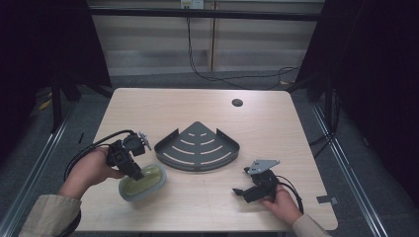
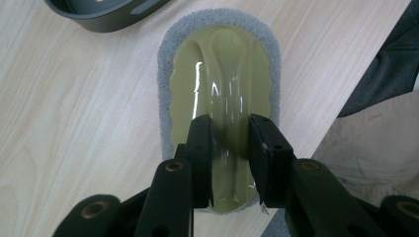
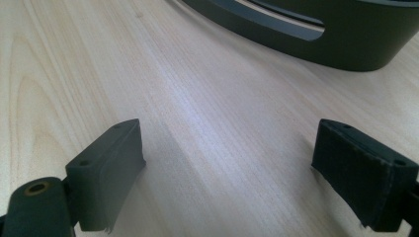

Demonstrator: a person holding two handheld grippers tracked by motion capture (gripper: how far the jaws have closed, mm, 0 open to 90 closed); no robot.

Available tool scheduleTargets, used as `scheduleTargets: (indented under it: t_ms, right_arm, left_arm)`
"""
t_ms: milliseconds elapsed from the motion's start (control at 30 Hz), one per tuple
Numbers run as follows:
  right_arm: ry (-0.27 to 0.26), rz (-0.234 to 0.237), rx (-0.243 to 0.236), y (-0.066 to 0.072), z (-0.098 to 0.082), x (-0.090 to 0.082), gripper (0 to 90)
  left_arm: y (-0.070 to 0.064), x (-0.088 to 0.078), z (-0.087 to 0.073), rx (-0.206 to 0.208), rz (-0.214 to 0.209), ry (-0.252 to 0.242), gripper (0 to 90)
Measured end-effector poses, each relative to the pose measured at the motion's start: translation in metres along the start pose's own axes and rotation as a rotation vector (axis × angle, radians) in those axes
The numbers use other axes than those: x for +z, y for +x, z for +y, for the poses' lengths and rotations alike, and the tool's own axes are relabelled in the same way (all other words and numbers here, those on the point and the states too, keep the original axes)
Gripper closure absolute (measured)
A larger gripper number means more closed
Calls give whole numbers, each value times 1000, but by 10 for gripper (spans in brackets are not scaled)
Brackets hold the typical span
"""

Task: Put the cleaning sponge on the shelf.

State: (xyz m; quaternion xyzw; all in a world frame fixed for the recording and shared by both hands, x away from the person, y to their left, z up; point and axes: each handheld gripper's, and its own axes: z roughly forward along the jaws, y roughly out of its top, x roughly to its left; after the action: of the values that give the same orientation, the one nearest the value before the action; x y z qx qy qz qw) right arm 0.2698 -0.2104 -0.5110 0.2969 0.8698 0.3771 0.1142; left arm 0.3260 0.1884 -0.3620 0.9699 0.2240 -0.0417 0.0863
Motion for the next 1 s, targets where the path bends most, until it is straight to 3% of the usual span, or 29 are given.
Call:
scheduleTargets:
  t_ms: [133,267,1000]
  right_arm:
    - [0,0,0,0,0,0,115]
    - [0,0,0,0,0,0,115]
    - [1,1,0,0,0,0,115]
  left_arm:
    - [3,-3,1,-9,2,7,721]
    - [6,-5,2,-48,-2,3,721]
    - [20,-19,14,-106,5,20,722]
